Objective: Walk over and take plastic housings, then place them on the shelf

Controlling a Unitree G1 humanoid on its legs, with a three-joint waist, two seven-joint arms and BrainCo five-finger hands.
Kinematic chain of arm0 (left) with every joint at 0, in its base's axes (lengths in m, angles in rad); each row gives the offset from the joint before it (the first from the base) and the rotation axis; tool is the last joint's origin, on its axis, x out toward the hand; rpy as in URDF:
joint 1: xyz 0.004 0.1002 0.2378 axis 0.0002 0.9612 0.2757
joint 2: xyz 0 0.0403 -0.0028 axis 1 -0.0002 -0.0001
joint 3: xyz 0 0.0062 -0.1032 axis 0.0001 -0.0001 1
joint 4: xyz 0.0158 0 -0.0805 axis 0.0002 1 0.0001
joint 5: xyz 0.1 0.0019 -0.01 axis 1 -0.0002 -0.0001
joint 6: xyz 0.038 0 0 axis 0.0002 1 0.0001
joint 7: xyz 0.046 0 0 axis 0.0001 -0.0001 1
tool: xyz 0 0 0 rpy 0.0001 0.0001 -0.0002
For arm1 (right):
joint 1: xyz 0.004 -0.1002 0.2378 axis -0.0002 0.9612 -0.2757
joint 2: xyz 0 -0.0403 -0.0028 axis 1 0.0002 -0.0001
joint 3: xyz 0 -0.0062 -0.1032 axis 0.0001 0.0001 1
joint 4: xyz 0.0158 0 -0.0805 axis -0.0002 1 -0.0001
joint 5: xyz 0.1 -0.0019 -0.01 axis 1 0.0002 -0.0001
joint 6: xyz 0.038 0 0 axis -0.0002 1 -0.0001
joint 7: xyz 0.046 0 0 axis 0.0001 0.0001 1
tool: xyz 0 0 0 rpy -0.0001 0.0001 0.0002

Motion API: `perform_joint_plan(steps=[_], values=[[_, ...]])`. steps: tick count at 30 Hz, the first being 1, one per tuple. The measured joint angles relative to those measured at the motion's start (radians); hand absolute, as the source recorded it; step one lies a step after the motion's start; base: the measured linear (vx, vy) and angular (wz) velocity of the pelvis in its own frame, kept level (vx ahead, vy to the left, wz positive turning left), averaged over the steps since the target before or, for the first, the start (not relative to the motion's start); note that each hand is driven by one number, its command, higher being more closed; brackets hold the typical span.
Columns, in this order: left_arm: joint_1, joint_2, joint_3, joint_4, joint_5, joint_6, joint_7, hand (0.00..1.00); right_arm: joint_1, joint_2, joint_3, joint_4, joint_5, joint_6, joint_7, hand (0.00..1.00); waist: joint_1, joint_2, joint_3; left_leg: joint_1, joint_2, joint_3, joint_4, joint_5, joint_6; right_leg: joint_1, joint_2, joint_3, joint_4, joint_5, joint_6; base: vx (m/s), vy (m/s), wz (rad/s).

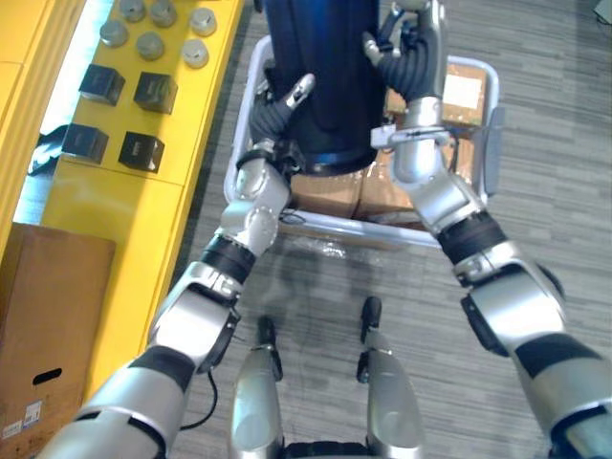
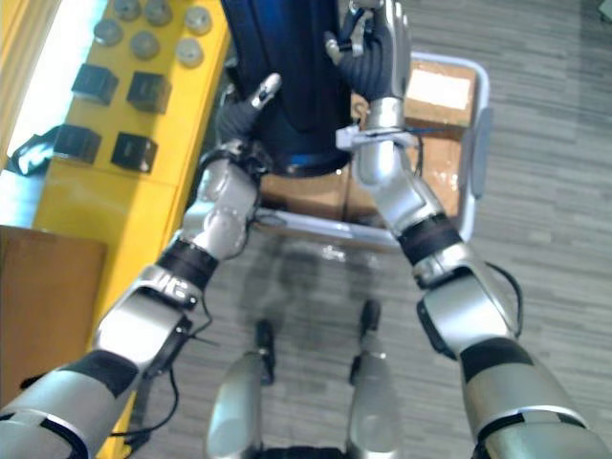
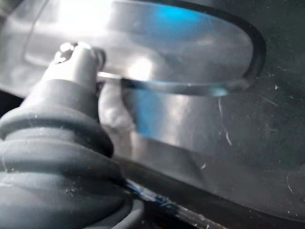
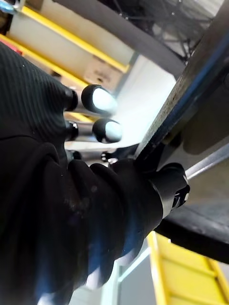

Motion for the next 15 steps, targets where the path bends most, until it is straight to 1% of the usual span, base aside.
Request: perform_joint_plan(steps=[2,4,7,9,11,12,15], values=[[0.042,-0.002,0.0,-0.001,-0.001,-0.024,-0.018,1.0,0.042,0.013,0.0,-0.03,-0.001,-0.001,-0.001,1.0,-0.002,-0.001,-0.001,0.039,0.0,0.003,-0.019,0.001,-0.001,0.037,0.001,-0.001,-0.014,0.0,0.0,0.0,0.0,0.0],[0.061,-0.003,0.0,-0.003,-0.001,-0.031,-0.023,1.0,0.064,0.02,0.0,-0.044,-0.001,-0.001,-0.001,1.0,-0.003,-0.002,-0.001,0.052,0.0,0.004,-0.024,0.001,-0.001,0.052,0.002,-0.003,-0.02,0.0,0.0,0.0,0.0,0.0],[0.102,-0.002,-0.003,-0.033,0.0,-0.036,-0.029,1.0,0.105,0.023,0.0,-0.082,-0.002,0.0,-0.001,1.0,-0.004,-0.006,0.0,0.066,0.001,0.005,-0.029,0.002,-0.002,0.063,0.003,-0.003,-0.023,0.0,0.0,0.0,0.0,0.0],[0.138,-0.005,-0.011,-0.046,0.001,-0.036,-0.032,1.0,0.145,0.027,0.001,-0.105,-0.003,0.003,-0.001,1.0,-0.006,-0.011,-0.001,0.094,0.001,0.004,-0.039,0.003,-0.002,0.094,0.004,-0.009,-0.034,0.0,0.0,0.01,0.012,0.02],[0.199,-0.003,-0.014,-0.091,0.002,-0.037,-0.036,1.0,0.197,0.038,0.001,-0.145,-0.005,0.006,-0.001,1.0,-0.009,-0.023,-0.006,0.135,0.001,0.009,-0.057,0.004,-0.004,0.128,0.005,-0.009,-0.043,-0.001,0.0,0.04,0.026,-0.01],[0.224,-0.002,-0.016,-0.114,0.003,-0.039,-0.036,1.0,0.22,0.04,0.0,-0.171,-0.007,0.007,-0.001,0.0,-0.01,-0.031,-0.01,0.143,0.001,0.009,-0.058,0.003,-0.004,0.14,0.005,-0.01,-0.049,-0.001,0.0,0.04,0.028,-0.01],[0.297,0.0,-0.026,-0.156,0.005,-0.044,-0.036,1.0,0.308,0.053,0.0,-0.247,-0.01,0.007,0.003,0.0,-0.01,-0.062,-0.028,0.174,0.001,0.008,-0.076,0.006,-0.003,0.175,0.006,-0.02,-0.065,-0.002,0.0,0.01,0.007,0.03]])
